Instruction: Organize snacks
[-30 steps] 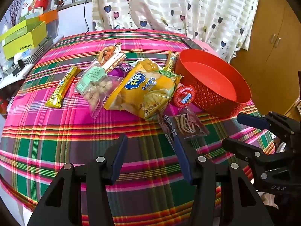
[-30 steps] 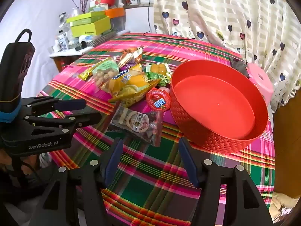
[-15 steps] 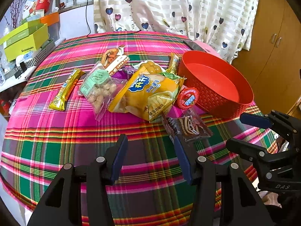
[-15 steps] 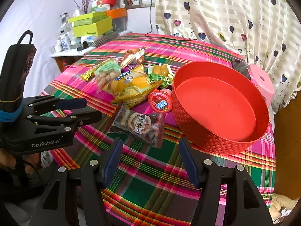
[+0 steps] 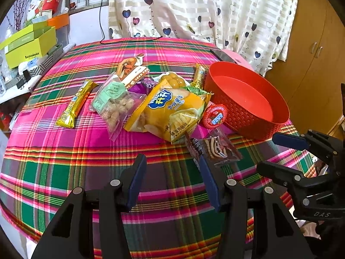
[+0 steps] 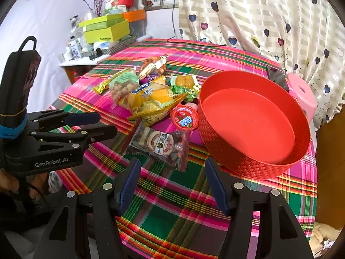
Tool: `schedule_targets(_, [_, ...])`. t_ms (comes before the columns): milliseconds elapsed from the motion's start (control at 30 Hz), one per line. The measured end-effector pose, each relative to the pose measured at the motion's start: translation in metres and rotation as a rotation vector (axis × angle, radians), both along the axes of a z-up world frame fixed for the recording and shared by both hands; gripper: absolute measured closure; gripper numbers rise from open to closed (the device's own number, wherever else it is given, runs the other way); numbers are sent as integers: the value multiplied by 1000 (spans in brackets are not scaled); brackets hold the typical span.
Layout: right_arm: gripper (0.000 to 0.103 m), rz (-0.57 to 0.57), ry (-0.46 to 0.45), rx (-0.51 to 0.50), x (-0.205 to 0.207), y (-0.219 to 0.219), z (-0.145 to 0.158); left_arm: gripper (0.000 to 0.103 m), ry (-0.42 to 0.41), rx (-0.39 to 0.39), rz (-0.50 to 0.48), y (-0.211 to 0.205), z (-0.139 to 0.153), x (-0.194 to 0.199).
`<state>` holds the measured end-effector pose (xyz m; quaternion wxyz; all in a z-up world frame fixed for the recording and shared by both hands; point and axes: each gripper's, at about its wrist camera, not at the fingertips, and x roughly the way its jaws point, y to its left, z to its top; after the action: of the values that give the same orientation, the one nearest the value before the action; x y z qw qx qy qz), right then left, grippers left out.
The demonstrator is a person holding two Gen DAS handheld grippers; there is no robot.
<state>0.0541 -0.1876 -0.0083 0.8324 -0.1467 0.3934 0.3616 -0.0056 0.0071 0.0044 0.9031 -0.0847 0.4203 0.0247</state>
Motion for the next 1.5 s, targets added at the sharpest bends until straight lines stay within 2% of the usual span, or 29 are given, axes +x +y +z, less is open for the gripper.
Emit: schedule_targets(1500, [42,-40,5,31,8,-4,2,50,22,-49,8,6,-7,0])
